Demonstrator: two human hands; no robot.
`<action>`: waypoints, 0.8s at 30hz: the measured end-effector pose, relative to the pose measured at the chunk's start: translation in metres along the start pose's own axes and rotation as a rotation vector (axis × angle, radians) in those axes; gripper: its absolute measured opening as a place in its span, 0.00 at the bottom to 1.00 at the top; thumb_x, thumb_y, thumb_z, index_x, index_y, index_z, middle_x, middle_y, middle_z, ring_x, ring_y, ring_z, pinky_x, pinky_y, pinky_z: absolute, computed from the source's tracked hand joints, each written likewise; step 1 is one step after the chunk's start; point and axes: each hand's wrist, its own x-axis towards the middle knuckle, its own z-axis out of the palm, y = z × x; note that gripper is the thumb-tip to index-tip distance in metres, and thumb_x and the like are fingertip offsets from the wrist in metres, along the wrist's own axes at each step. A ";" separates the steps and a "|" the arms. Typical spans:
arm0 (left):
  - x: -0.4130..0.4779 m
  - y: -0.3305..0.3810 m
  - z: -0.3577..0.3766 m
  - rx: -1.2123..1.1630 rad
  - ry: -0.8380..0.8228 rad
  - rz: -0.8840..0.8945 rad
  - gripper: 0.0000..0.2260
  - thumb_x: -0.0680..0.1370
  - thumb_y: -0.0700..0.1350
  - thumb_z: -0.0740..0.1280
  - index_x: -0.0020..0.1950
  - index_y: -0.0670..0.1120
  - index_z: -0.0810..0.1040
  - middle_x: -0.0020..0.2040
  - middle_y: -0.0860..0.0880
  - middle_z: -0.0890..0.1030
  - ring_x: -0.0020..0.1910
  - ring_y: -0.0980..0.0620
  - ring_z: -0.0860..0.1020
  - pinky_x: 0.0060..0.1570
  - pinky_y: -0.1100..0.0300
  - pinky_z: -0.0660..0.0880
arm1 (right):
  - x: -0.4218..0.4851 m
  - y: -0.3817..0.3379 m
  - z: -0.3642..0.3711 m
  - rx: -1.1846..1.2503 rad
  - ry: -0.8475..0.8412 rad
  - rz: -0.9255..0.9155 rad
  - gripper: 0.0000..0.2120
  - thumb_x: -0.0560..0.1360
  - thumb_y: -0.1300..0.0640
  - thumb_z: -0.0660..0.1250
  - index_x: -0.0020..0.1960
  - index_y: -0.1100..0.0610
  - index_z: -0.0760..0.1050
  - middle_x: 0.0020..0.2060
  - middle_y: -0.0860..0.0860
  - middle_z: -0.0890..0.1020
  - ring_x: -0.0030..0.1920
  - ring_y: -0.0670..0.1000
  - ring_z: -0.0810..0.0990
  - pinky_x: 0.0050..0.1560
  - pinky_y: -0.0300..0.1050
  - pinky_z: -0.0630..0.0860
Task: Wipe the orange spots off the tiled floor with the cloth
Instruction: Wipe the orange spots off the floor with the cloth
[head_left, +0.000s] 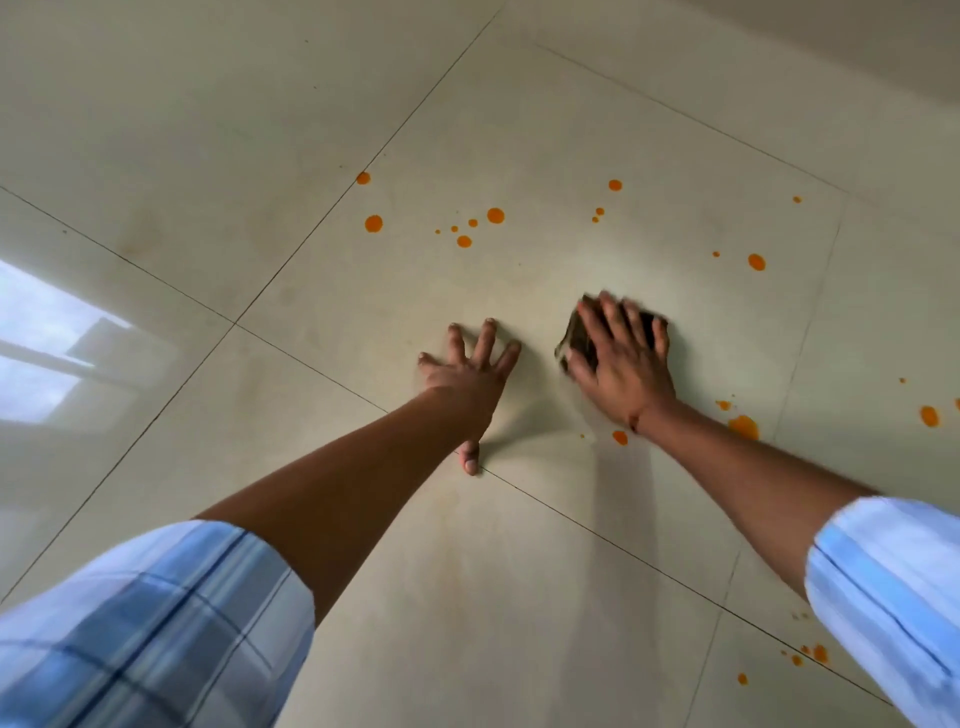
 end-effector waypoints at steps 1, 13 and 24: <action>0.001 0.000 0.000 0.000 -0.010 -0.003 0.69 0.57 0.52 0.83 0.75 0.51 0.29 0.74 0.44 0.26 0.74 0.33 0.35 0.66 0.31 0.60 | 0.017 -0.004 -0.002 0.008 -0.002 0.057 0.31 0.78 0.39 0.53 0.78 0.48 0.55 0.79 0.52 0.56 0.78 0.57 0.52 0.75 0.64 0.47; 0.006 -0.002 0.001 0.042 -0.004 0.005 0.71 0.54 0.55 0.83 0.75 0.52 0.29 0.74 0.44 0.26 0.73 0.31 0.34 0.64 0.30 0.60 | -0.053 -0.023 0.009 0.036 -0.001 0.146 0.32 0.78 0.39 0.53 0.78 0.49 0.56 0.78 0.53 0.57 0.78 0.58 0.54 0.74 0.64 0.47; 0.002 0.059 0.004 0.390 0.135 0.134 0.59 0.66 0.51 0.78 0.77 0.47 0.33 0.76 0.40 0.31 0.75 0.32 0.38 0.70 0.33 0.50 | -0.075 0.053 0.001 -0.022 -0.026 0.122 0.31 0.79 0.39 0.54 0.79 0.49 0.55 0.78 0.53 0.57 0.77 0.58 0.56 0.74 0.63 0.50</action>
